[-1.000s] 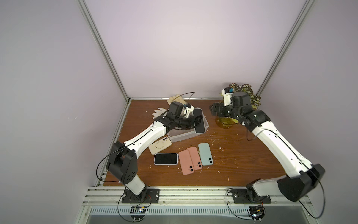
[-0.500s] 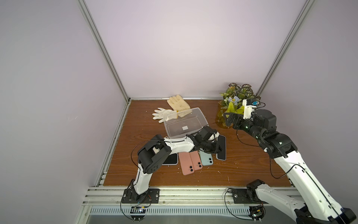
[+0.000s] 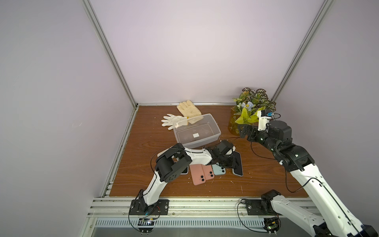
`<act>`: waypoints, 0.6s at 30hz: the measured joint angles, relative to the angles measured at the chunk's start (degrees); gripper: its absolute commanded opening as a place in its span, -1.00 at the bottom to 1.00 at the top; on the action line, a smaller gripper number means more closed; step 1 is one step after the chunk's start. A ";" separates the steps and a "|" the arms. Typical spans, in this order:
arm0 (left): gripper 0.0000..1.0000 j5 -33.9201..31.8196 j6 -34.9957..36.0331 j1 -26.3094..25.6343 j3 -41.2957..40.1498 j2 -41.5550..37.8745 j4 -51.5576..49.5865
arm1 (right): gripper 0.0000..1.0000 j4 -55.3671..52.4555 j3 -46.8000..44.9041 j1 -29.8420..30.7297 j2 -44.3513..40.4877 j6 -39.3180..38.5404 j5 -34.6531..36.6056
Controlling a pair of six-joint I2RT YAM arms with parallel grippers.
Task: Take the phone out of the storage box
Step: Place the phone at the center of the board.
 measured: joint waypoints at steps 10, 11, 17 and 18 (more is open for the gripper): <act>1.00 -7.39 8.28 -0.15 9.09 -1.27 -16.70 | 0.98 -0.31 -0.66 -2.21 -0.92 -0.04 0.13; 1.00 -8.50 9.46 -0.15 10.51 -1.53 -19.04 | 0.98 -0.22 -0.92 -2.40 -1.36 -0.04 0.26; 1.00 -14.69 14.14 -0.15 16.15 -6.14 -28.24 | 0.98 1.01 -1.25 -3.50 -4.02 -0.33 2.36; 1.00 -15.52 14.49 -0.15 16.55 -7.37 -28.98 | 0.98 1.22 -1.25 -3.76 -4.35 -0.52 2.82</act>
